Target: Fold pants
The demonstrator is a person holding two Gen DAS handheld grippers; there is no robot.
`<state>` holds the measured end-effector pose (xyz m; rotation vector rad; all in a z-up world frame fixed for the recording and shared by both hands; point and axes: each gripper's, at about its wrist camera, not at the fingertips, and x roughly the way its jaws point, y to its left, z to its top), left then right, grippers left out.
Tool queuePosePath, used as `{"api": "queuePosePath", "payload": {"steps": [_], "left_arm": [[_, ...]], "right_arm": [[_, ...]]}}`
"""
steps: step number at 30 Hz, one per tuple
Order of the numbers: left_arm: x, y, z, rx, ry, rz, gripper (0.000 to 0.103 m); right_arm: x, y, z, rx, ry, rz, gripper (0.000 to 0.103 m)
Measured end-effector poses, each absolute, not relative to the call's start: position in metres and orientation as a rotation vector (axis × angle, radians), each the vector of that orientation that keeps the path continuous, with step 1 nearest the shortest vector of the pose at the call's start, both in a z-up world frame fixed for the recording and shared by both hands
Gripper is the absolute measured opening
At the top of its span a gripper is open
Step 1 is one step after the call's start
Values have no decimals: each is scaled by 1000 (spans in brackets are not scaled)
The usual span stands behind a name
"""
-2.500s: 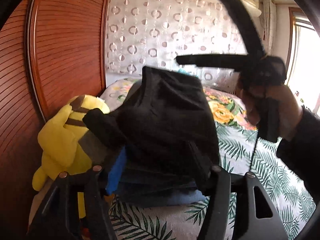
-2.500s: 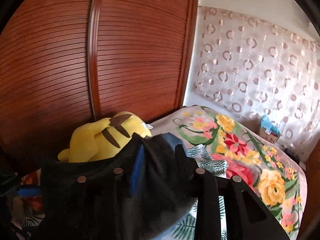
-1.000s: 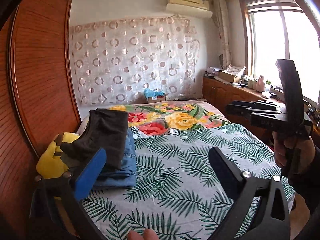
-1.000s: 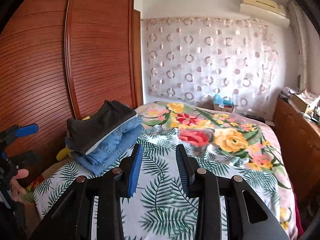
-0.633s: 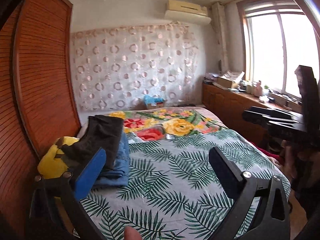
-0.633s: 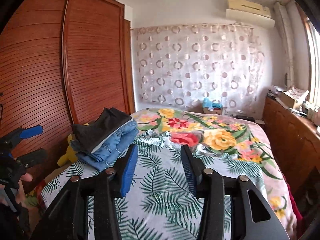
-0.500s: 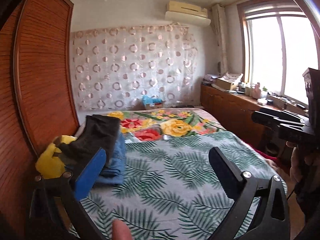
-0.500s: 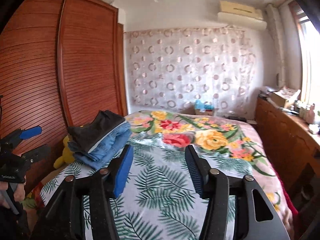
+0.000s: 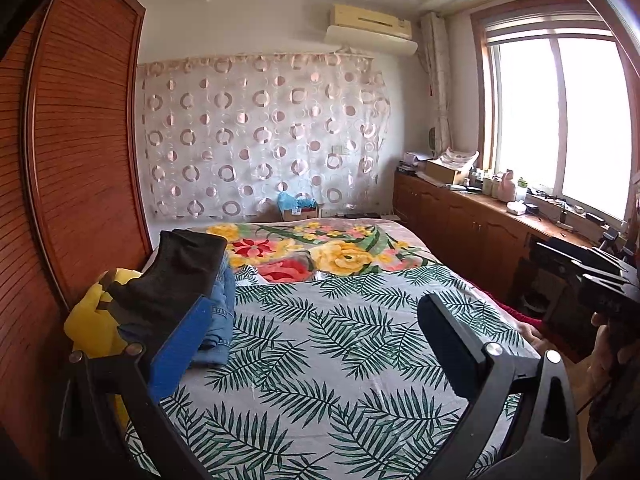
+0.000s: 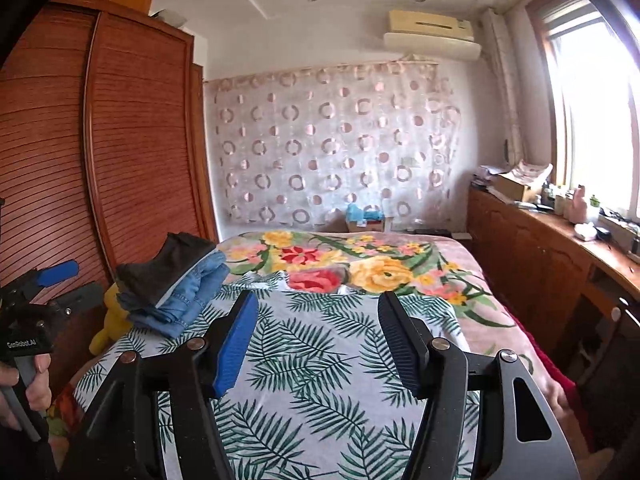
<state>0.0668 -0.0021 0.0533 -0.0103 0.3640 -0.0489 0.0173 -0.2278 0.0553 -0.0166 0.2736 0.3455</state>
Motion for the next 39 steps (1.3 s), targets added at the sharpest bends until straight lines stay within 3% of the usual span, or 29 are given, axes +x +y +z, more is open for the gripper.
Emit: {"api": "queuePosePath", "payload": {"steps": [39], "left_arm": [[69,-3,48,-23,384,-49,103]], "right_arm": [[14,-240,48,-19,267,336,64]]}}
